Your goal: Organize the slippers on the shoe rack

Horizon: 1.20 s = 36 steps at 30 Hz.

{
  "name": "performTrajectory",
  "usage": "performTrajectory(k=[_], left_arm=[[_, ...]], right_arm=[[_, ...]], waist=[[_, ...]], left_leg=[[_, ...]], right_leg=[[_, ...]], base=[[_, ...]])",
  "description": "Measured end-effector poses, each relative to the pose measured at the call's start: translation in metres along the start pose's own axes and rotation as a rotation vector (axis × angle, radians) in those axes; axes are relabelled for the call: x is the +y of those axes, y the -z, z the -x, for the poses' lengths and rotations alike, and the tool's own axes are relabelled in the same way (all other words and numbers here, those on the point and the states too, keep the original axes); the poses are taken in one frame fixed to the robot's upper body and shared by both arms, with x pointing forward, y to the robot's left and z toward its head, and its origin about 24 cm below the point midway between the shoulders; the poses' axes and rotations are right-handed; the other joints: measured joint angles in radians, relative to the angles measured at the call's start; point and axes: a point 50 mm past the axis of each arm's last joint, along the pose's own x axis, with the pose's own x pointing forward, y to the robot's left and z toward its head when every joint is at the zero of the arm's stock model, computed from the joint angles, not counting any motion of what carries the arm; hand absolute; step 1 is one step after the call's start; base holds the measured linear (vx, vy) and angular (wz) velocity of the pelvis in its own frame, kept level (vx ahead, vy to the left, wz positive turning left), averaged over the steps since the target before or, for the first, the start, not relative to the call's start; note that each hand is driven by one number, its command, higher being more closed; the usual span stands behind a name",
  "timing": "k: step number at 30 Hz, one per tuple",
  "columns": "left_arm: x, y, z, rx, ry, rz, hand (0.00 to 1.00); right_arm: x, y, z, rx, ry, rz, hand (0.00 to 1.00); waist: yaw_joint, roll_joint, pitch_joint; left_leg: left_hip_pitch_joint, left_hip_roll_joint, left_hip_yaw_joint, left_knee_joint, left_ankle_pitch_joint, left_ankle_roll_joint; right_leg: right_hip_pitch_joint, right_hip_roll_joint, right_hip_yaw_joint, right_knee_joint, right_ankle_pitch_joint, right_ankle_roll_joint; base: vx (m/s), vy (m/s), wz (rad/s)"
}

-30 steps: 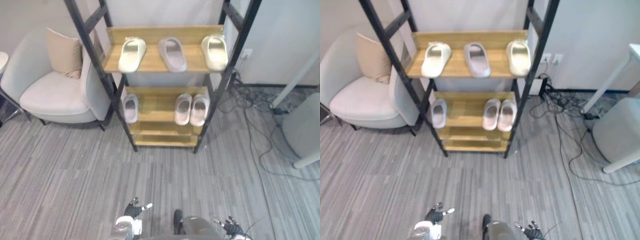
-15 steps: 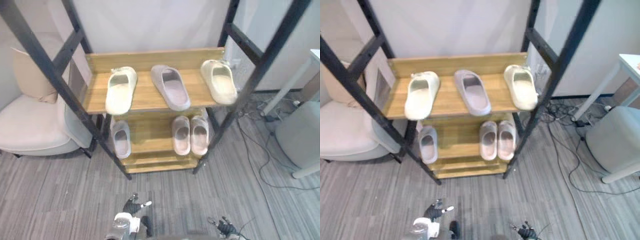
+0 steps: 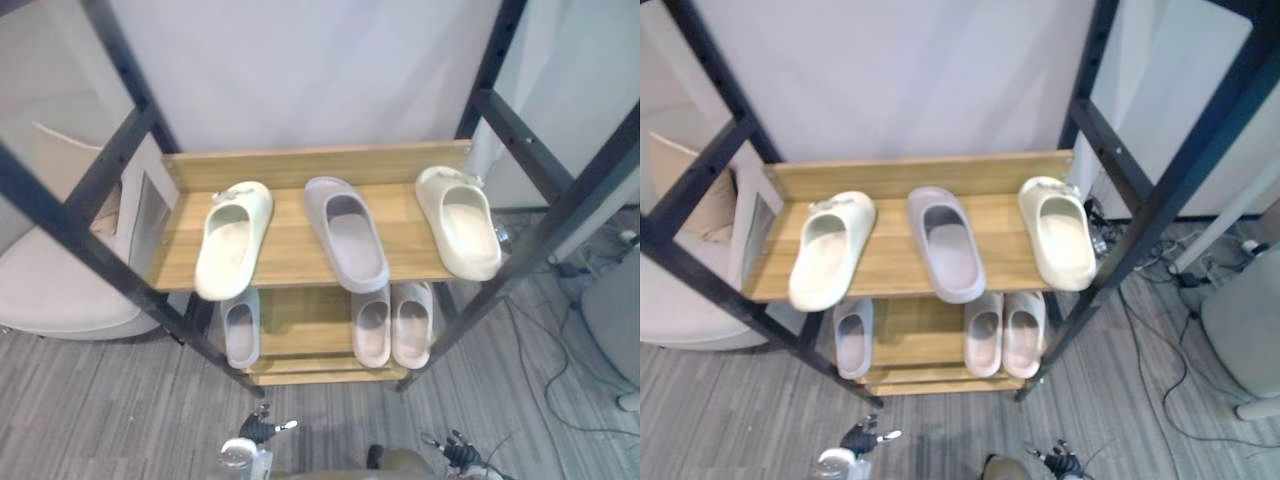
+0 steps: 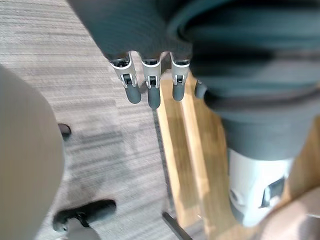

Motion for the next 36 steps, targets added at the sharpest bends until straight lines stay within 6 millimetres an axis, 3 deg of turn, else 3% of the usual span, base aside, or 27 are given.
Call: performTrajectory(k=[4,9,20,24,31,36], left_arm=[[0.001,0.000,0.000,-0.001,-0.004,0.008,0.00],[0.008,0.000,0.000,-0.001,-0.024,0.008,0.00],[0.014,0.002,0.000,0.004,-0.035,-0.004,0.00],[0.018,0.004,0.001,0.010,-0.045,-0.015,0.00],[0.019,0.008,0.003,0.014,-0.046,-0.013,0.00],[0.018,0.010,0.005,0.012,-0.044,-0.008,0.00]], right_arm=[[0.002,0.003,0.001,0.008,-0.005,-0.005,0.00],[0.005,0.008,0.002,0.023,-0.010,-0.012,0.00],[0.005,0.009,0.002,0.017,-0.011,-0.006,0.00],[0.009,0.000,0.005,-0.051,-0.035,0.037,0.00],[0.032,-0.053,0.043,-0.432,-0.179,0.066,0.00],[0.035,-0.103,0.091,-0.747,-0.219,0.120,0.00]], waist=[[0.001,-0.013,-0.004],[0.002,-0.031,0.004],[0.006,-0.038,0.013],[0.009,-0.042,0.019],[-0.001,-0.042,0.006],[-0.011,-0.030,-0.009]], left_leg=[[0.003,0.006,-0.001,-0.001,0.001,-0.001],[0.003,-0.005,-0.008,-0.001,0.005,-0.005],[0.002,-0.018,-0.023,-0.057,0.005,-0.008],[0.003,-0.016,-0.001,-0.056,0.001,-0.015],[-0.015,0.002,0.023,-0.073,-0.004,-0.033],[-0.011,0.017,0.031,-0.077,0.003,-0.043]], right_leg=[[0.030,0.008,-0.009,-0.045,0.011,-0.005],[0.083,0.012,-0.012,-0.148,0.071,0.001],[0.121,0.008,-0.004,-0.296,0.190,0.010],[0.113,0.009,0.018,-0.302,0.196,0.011],[0.068,0.031,0.053,-0.298,0.204,0.000],[0.061,0.054,0.064,-0.295,0.207,-0.010]], base=[[0.02,-0.027,0.09],[-0.02,0.016,0.03],[-0.10,0.032,0.01],[-0.11,-0.006,-0.19],[0.01,-0.011,-0.16],[0.09,0.007,-0.07]])
